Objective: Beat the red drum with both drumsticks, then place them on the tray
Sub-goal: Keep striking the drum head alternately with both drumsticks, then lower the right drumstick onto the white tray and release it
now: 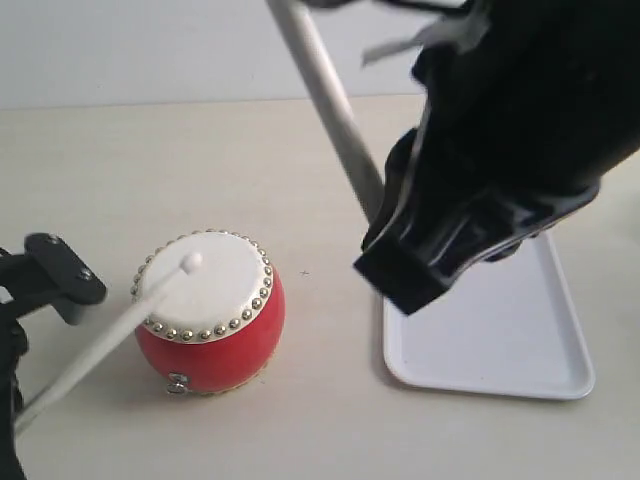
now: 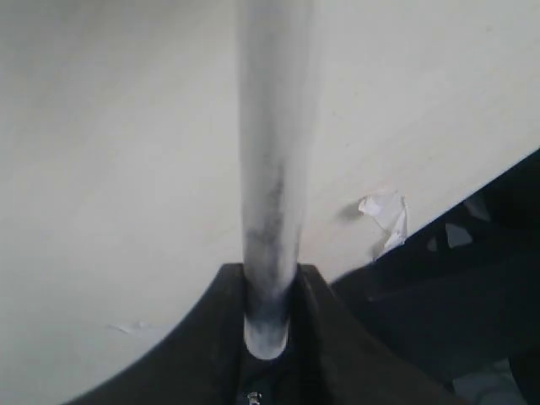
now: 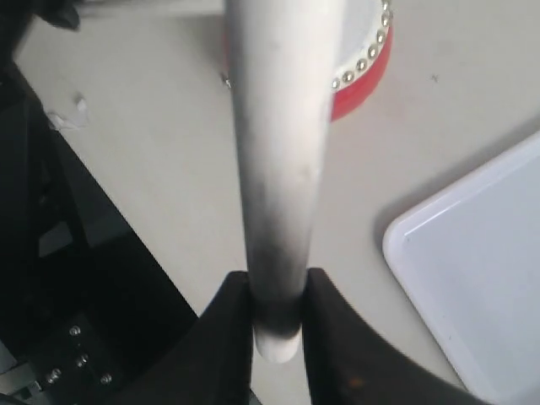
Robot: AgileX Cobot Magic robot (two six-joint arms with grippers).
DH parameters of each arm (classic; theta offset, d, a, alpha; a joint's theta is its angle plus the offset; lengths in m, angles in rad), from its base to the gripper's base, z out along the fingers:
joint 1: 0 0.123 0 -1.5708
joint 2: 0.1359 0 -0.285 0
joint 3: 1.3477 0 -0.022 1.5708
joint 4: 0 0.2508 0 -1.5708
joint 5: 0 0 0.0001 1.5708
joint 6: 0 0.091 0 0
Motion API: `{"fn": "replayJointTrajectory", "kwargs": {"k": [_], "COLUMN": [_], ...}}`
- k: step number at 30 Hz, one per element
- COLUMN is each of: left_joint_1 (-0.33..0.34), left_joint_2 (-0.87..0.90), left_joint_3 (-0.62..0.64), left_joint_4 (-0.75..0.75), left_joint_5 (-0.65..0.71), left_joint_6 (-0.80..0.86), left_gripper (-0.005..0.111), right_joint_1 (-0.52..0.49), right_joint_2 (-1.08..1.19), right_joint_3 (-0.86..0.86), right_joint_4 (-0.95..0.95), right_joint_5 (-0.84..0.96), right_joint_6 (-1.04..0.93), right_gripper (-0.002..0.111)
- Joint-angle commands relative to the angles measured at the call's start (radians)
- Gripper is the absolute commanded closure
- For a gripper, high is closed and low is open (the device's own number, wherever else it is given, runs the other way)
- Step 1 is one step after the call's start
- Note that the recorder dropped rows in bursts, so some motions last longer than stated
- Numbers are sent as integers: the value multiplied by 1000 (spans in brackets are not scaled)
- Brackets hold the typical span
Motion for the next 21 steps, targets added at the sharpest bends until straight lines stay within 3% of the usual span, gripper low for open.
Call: {"fn": "replayJointTrajectory", "kwargs": {"k": [1,6,13,15,21], "left_joint_1": [-4,-4,-4,-4,-4], "left_joint_2": [146,96,-263,-367,-538], "left_joint_3": [1,1,1,1,1], "left_joint_4": [-12,-25,-81,-99,-242], "left_joint_5": [0,0,0,-7,-280], "left_joint_6": [10,-20,-80,-145,-231], "left_gripper": [107,107,107,107,107], "right_joint_1": [-2,-2,-19,-73,-364], "right_joint_2": [-55,-62,-57,-55,5], "right_joint_3": [-17,-17,-15,1,104], "right_joint_4": [-1,-5,-250,-319,-262], "right_joint_5": [0,0,0,0,-61], "right_joint_6": [26,29,94,104,57], "right_gripper": [108,108,108,108,108]}}
